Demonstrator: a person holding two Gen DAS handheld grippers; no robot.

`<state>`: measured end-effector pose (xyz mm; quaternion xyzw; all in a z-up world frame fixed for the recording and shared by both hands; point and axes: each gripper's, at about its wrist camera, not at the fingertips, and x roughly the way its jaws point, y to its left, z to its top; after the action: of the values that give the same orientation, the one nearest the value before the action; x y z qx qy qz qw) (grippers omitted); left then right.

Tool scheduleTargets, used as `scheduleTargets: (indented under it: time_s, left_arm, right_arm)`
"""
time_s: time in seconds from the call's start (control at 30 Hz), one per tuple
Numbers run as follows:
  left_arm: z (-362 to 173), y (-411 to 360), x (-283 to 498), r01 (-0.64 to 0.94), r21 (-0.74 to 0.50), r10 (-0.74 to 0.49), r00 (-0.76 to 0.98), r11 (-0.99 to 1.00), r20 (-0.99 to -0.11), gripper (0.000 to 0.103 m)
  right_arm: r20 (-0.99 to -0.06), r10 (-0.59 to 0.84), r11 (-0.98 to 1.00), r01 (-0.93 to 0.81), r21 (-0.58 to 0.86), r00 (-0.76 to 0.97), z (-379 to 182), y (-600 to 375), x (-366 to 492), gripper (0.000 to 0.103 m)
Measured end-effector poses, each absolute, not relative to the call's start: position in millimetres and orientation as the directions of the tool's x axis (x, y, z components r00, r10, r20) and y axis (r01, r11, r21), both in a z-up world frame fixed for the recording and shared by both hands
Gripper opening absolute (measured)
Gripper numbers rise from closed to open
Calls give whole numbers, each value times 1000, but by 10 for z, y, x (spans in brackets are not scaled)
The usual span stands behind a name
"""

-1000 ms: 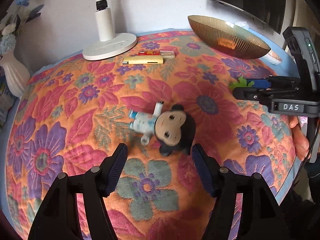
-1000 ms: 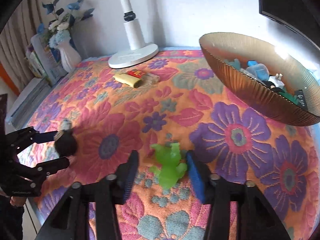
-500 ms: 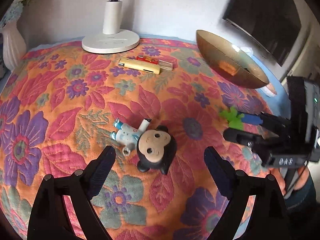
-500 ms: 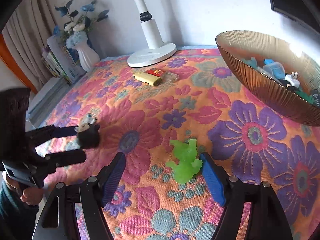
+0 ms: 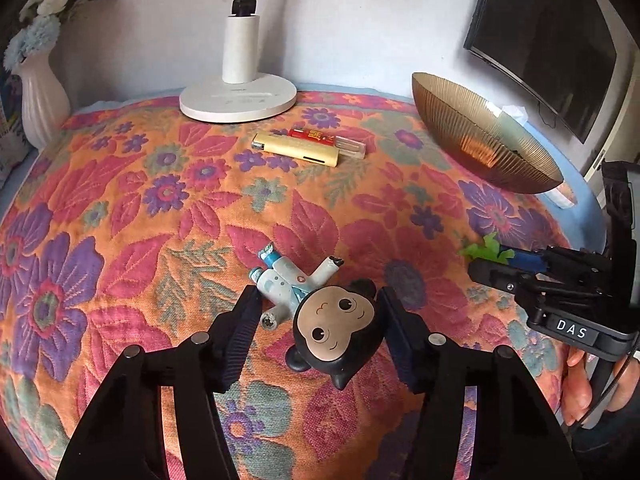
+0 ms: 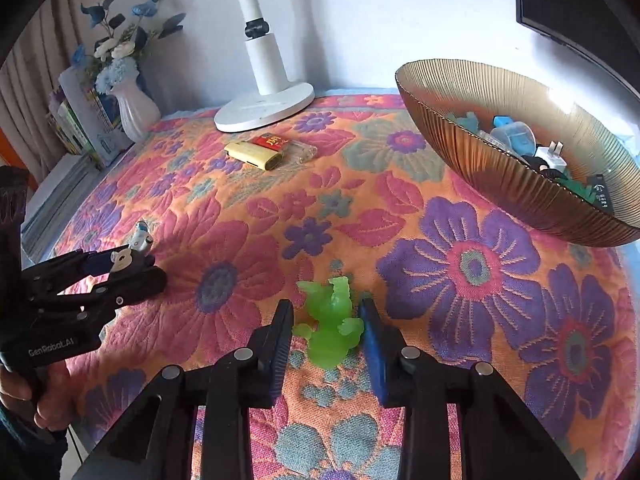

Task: Organize rigid objects
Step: 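Carry the monkey and green figure over the glass bowl and open both tools, then move both open tools back toward the two lighters on the quilt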

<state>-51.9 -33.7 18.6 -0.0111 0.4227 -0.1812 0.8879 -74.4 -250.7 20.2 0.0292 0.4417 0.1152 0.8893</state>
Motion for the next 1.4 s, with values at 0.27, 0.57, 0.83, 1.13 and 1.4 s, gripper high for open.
scheduleTargets:
  time_s: [0.27, 0.57, 0.83, 1.13, 1.4]
  left_arm:
    - [716, -711, -389, 407, -160, -402, 626, 899, -669, 52]
    - [1557, -1560, 156, 575, -187, -575, 627, 797, -525, 52]
    - [1324, -2222, 622, 556, -171, -539, 608, 813, -584, 52]
    - [1399, -1932, 434, 516, -102, -477, 675, 851, -563, 84]
    - [1697, -1009, -19, 409, -130, -414, 750, 903, -516, 87]
  right_arm:
    - [-686, 204, 979, -137, 152, 698, 765, -2908, -915, 32]
    - [-613, -29, 977, 152, 149, 789, 1564, -4183, -522, 32]
    - [-749, -11, 958, 221, 181, 663, 1121, -4400, -260, 33]
    - [-735, -13, 943, 253, 217, 678, 1168, -4404, -422, 46]
    - [-662, 95, 971, 79, 227, 743, 1558, -3710, -691, 62]
